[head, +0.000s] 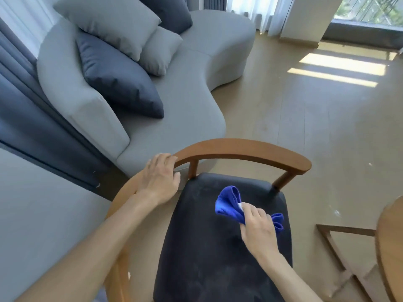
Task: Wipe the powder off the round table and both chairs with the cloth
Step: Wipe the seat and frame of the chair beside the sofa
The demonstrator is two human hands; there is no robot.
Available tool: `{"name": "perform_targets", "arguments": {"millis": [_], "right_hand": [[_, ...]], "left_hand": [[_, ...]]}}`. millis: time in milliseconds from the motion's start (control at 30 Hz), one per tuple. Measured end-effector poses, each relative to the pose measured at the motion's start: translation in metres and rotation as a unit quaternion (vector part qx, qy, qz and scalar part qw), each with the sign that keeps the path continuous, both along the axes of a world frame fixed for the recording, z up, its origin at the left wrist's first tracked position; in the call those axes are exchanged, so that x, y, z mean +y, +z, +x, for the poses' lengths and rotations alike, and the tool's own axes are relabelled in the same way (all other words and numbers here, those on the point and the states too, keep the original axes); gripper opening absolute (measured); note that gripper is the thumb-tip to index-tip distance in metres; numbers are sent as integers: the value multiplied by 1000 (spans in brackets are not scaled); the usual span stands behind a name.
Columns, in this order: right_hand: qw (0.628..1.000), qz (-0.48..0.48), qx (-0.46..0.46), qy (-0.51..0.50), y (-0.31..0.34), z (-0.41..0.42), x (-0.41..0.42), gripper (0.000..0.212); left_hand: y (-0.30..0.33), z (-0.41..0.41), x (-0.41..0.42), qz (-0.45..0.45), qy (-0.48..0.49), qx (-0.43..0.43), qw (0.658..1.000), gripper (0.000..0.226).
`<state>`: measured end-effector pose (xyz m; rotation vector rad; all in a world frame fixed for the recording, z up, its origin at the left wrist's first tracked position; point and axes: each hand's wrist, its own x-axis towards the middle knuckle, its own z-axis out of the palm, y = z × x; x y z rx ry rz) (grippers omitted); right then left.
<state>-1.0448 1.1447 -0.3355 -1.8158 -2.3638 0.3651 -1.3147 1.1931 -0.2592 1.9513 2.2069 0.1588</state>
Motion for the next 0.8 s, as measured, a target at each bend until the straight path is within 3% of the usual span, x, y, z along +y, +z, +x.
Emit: {"name": "perform_targets", "arguments": {"millis": [67, 167, 400, 467, 633, 733, 800], "right_hand": [[996, 15, -70, 56, -37, -11, -2, 54], [982, -37, -155, 105, -83, -22, -7, 69], [971, -107, -151, 151, -132, -10, -6, 96], [970, -104, -149, 163, -141, -7, -8, 91], [982, 27, -103, 154, -163, -6, 0, 40], [976, 127, -83, 156, -168, -10, 21, 38], [977, 152, -104, 104, -165, -23, 52, 44]], "left_hand": [[-21, -14, 17, -32, -23, 49, 998, 51], [-49, -27, 35, -94, -60, 95, 989, 63], [-82, -35, 57, -137, -77, 105, 982, 72], [-89, -35, 60, -126, -83, 100, 983, 73], [-96, -26, 69, -102, -103, 92, 985, 75], [-99, -21, 70, -93, -110, 115, 983, 74], [-101, -20, 71, -86, -113, 122, 982, 76]]}}
